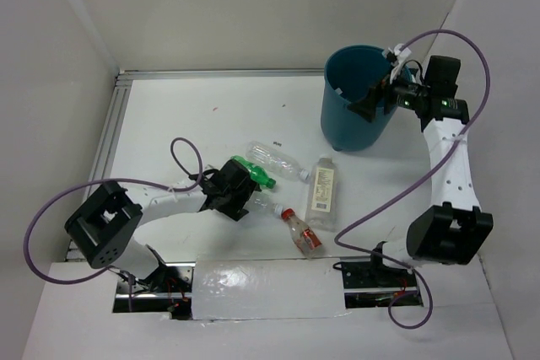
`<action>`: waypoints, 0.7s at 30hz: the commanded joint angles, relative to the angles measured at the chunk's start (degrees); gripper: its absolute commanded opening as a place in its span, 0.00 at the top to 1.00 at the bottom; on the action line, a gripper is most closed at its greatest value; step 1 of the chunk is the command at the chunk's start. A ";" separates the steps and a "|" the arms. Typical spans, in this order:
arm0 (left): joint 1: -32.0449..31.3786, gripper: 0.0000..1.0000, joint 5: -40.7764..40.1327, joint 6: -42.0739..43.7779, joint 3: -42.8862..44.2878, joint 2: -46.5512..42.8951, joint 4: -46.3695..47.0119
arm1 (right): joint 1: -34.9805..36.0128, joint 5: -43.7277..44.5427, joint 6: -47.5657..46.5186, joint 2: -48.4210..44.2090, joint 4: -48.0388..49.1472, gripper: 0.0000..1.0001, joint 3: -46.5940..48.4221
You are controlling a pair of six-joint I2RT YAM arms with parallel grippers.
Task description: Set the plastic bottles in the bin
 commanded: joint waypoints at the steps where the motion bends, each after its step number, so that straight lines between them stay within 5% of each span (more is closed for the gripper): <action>1: 0.46 0.14 -0.30 1.64 0.89 2.55 -2.54 | -1.05 -6.28 -10.17 -6.68 -6.56 0.01 -3.63; 3: 0.46 0.38 0.23 2.43 -1.21 1.94 -2.54 | -1.06 -6.90 -12.19 -11.93 -7.08 0.05 -5.75; 8: 0.46 0.72 2.07 8.76 -6.65 -4.38 -3.24 | -1.06 -6.19 -12.20 -21.18 -7.08 0.00 -13.83; 10: -0.94 0.92 2.60 12.70 -8.07 -10.07 -5.43 | -1.06 -6.19 -16.56 -23.74 -12.25 0.00 -15.15; 12: -2.78 1.00 2.08 16.22 -7.55 -14.81 -7.10 | -1.06 -6.90 -19.92 -24.44 -19.51 0.00 -15.78; 15: -5.59 1.00 -0.90 24.57 -4.06 -24.65 -9.56 | 0.25 -6.99 -24.07 -23.84 -27.36 0.31 -17.88; 16: -5.60 1.00 -3.09 28.59 -2.64 -26.53 -9.57 | 0.26 -5.85 -22.94 -23.83 -27.39 0.59 -18.84; 17: -6.30 1.00 -4.50 30.81 -0.97 -27.94 -9.57 | 0.96 -5.15 -22.92 -23.14 -27.91 0.68 -20.50; 19: -6.31 1.00 -8.97 35.73 5.61 -28.74 -7.82 | 1.49 -4.44 -22.92 -22.61 -29.23 0.77 -21.05; 21: -6.31 1.00 -12.06 43.20 13.95 -26.82 -4.23 | 1.49 -3.39 -22.05 -22.60 -29.23 0.75 -22.36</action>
